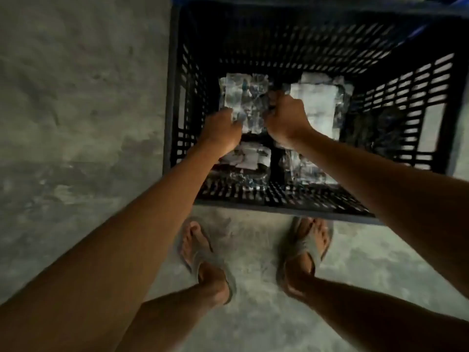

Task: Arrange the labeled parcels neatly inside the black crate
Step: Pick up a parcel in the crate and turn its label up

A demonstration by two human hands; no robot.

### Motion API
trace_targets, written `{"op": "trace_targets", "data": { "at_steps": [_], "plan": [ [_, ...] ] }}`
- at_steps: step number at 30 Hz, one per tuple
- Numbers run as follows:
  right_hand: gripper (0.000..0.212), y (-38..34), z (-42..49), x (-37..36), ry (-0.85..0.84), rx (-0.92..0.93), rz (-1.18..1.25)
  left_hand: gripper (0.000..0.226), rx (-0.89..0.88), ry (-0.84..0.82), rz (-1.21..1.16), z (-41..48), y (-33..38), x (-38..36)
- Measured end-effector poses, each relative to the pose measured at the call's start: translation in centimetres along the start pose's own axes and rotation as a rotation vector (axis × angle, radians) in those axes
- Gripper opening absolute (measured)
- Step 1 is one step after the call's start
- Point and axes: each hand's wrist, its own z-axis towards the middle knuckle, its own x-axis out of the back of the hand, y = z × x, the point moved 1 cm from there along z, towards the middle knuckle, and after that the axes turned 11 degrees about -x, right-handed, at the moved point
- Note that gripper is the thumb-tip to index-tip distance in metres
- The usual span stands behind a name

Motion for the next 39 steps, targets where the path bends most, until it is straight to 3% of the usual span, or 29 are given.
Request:
{"op": "trace_targets", "data": {
  "at_steps": [2, 6, 11, 17, 19, 23, 28, 34, 36, 39],
  "plan": [
    [0.023, -0.4, 2.8, -1.1, 0.063, -0.017, 0.076, 0.05, 0.005, 0.01, -0.003, 2.8, -0.4, -0.5],
    [0.05, -1.4, 6.6, -2.7, 0.109, -0.051, 0.22, 0.047, 0.072, 0.099, 0.013, 7.4, -1.5, -1.4],
    [0.061, -1.0, 9.2, -4.4, 0.151, -0.066, 0.245, 0.047, 0.112, 0.269, 0.052, 10.7, -2.6, -1.8],
    [0.087, -0.4, 10.0, -5.3, 0.069, -0.102, 0.214, 0.056, 0.131, 0.177, 0.005, 11.9, -3.4, -1.4],
    [0.082, -0.3, 10.1, -5.3, 0.015, -0.12, 0.149, 0.06, 0.117, 0.161, 0.014, 12.0, -3.9, -1.5],
    [0.044, -1.2, 9.5, -4.1, -0.179, -0.063, 0.041, 0.061, 0.121, 0.083, -0.047, 11.3, -4.3, -1.5],
    [0.04, -1.2, 8.1, -3.2, -0.253, -0.032, -0.066, 0.075, 0.177, -0.069, -0.167, 8.2, -3.9, -2.2],
    [0.043, -1.1, 5.9, -2.9, -0.351, -0.148, 0.132, 0.068, 0.229, -0.117, -0.123, 6.9, -2.3, 0.4],
    [0.029, -0.8, 4.7, -2.3, -0.407, -0.252, 0.251, 0.069, 0.18, -0.099, -0.062, 6.2, -1.3, 1.9],
    [0.019, -0.3, 3.8, -0.7, -0.391, -0.233, 0.321, 0.064, 0.027, -0.06, -0.032, 5.1, 0.1, 4.3]
  ]
}}
